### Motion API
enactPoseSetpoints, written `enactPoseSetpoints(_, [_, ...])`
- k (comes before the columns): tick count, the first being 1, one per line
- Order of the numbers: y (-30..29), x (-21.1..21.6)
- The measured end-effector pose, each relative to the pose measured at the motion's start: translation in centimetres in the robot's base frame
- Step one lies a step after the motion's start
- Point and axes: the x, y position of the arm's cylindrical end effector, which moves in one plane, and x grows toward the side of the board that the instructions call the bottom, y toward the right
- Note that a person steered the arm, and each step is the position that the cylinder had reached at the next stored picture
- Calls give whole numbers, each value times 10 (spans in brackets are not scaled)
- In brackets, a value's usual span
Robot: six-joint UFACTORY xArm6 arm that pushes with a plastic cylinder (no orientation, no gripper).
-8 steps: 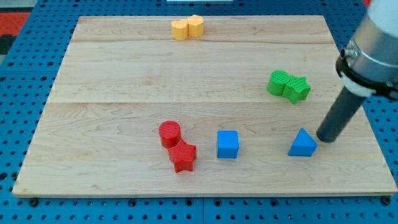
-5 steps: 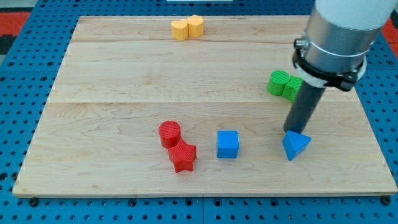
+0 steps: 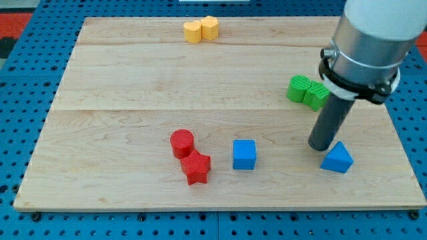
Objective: Push the blue blocks towards the bottom right
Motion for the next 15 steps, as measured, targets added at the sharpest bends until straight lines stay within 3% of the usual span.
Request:
enactPoseSetpoints(2, [35, 22])
enactPoseSetpoints(3, [26, 7])
enactPoseSetpoints(5, [-93, -25])
enactPoseSetpoints(9, [-123, 0])
enactPoseSetpoints(10, [-115, 0])
enactPoseSetpoints(12, [4, 36])
enactPoseSetpoints(13, [-30, 69])
enactPoseSetpoints(14, [-84, 68])
enactPoseSetpoints(15, [-102, 72])
